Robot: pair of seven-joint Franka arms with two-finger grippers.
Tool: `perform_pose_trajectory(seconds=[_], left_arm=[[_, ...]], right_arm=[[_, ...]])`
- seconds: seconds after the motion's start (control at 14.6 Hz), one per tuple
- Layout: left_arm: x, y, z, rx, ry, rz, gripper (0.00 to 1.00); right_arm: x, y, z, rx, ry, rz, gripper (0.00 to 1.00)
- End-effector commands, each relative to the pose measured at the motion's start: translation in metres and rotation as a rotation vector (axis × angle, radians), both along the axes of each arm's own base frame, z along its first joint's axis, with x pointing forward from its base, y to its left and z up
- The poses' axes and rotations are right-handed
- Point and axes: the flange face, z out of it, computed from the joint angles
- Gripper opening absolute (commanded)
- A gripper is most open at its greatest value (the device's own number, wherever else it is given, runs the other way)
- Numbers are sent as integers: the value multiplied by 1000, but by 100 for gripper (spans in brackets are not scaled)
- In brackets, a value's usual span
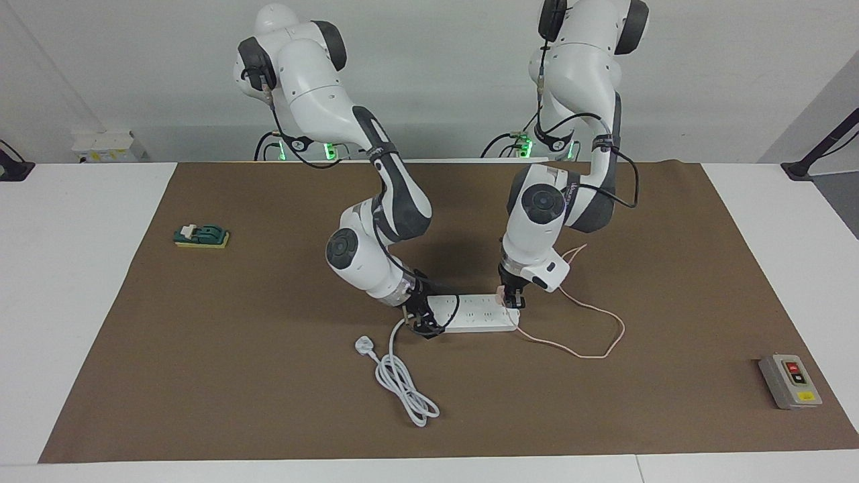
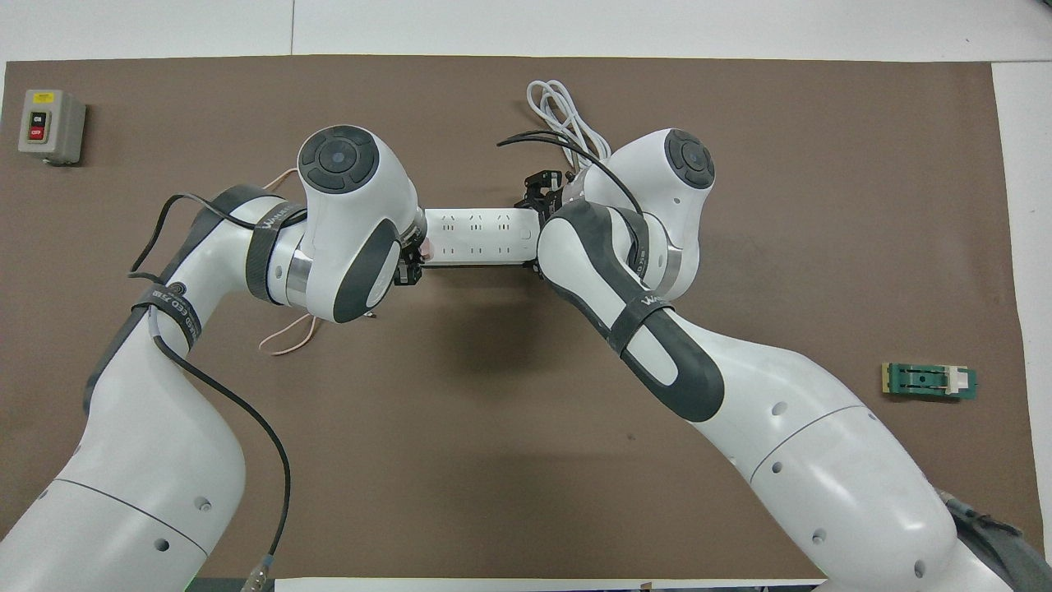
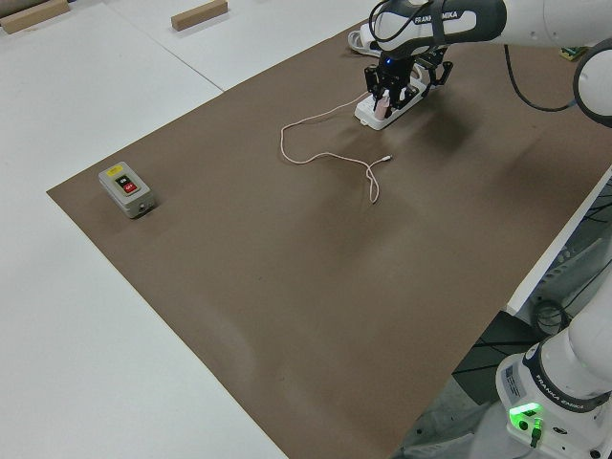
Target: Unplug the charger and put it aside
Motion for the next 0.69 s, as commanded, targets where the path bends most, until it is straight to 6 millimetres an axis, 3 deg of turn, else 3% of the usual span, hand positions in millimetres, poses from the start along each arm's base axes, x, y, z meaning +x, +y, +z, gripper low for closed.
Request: perform_pose_trajectory(seconds=[0.0, 0.34, 0.62], left_arm=[[3, -1, 0, 8, 2, -20, 0], [2, 0, 4, 10, 13, -33, 0], [-3, 2, 26, 16, 30, -57, 0]], right_arm=[[3, -5, -7, 17, -43, -10, 0], [3, -4, -7, 17, -44, -10, 0], [5, -6, -6, 20, -43, -14, 0]])
